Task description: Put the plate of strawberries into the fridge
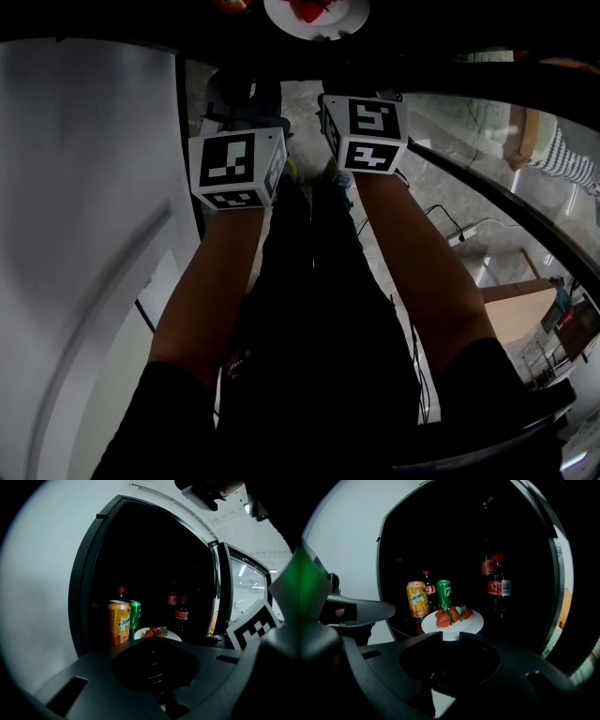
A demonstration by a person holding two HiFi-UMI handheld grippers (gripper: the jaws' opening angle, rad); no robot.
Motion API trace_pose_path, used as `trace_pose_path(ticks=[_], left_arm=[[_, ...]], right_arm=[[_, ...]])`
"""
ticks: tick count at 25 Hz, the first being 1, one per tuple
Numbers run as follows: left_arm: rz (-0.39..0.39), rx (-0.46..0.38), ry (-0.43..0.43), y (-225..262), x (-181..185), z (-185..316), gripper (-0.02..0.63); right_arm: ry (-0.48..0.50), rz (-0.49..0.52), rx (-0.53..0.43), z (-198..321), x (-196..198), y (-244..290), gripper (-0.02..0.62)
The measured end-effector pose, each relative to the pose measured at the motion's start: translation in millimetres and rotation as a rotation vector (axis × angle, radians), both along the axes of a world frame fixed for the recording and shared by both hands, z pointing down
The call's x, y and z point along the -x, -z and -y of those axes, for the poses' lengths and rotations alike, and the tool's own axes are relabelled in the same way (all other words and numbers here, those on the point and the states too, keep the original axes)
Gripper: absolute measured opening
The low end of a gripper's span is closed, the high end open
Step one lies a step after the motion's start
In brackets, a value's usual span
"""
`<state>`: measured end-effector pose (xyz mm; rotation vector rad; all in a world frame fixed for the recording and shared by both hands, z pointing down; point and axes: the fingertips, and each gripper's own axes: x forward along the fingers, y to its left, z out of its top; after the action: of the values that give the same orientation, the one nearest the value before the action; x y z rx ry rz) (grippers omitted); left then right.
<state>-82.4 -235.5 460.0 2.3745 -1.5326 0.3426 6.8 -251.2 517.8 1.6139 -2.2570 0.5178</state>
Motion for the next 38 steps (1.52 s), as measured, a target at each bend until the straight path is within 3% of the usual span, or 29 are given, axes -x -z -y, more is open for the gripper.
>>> trace_pose_path(ticks=[11, 23, 38], left_arm=[[0.023, -0.025, 0.001, 10, 10, 9, 0.003], [0.044, -0.05, -0.042, 26, -3, 11, 0.003], [0.05, -0.066, -0.06, 28, -9, 9, 0.003]], right_arm=[[-0.035, 0.024, -0.022, -4, -11, 22, 0.092], [-0.027, 0.017, -0.075, -10, -15, 62, 0.092], [-0.019, 0.013, -0.092, -15, -16, 70, 0.092]])
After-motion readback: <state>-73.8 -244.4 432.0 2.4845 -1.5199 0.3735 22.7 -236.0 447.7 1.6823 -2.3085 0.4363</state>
